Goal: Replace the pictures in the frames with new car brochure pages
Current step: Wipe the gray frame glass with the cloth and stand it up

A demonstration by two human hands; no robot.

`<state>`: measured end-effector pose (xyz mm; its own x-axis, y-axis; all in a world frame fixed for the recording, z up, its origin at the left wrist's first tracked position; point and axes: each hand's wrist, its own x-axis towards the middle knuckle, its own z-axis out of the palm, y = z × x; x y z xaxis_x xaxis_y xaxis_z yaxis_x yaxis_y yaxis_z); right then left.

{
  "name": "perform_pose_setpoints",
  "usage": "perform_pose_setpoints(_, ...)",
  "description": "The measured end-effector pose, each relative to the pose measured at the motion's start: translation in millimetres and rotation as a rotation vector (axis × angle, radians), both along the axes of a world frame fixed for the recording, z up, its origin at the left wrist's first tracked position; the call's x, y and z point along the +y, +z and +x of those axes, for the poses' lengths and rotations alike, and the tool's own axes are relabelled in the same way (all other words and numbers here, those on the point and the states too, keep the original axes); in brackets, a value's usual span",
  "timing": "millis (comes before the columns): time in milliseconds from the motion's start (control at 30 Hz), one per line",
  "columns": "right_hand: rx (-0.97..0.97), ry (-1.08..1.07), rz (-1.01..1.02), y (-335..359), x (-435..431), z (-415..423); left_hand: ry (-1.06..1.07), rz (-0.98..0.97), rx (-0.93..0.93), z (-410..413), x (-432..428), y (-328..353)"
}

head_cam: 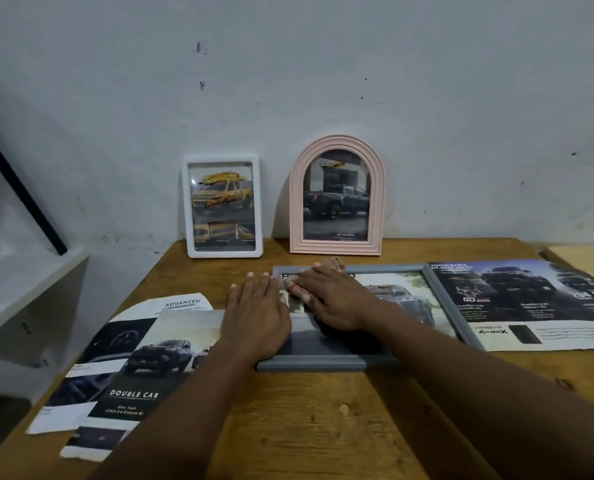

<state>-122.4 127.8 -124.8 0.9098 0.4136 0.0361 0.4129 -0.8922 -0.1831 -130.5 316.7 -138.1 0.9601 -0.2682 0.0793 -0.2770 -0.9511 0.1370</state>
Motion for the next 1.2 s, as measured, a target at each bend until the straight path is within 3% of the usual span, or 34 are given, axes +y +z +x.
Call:
perform_pose_setpoints(200, 0.057, 0.010, 0.054, 3.6, 22.8, 8.8, 0.028, 0.021, 0.006, -0.4, 1.4, -1.2)
perform_pose_setpoints(500, 0.062, 0.008, -0.057, -1.2, 4.8, 11.2, -0.017, 0.029, 0.081, 3.4, 1.0, -3.3)
perform_pose_setpoints(833, 0.080, -0.346, -0.131, 5.2, -80.2, -27.9, -0.013, 0.037, 0.104, 3.7, -0.3, -3.3)
perform_pose_setpoints(1033, 0.044, -0.291, -0.081, 0.3, -84.7, -30.7, -0.015, 0.022, 0.094, 2.4, 0.3, -2.9)
perform_pose_setpoints(1200, 0.076, -0.582, -0.083, -10.8, -77.3, -37.1, -0.011, -0.032, 0.102, 0.8, 0.2, -1.9)
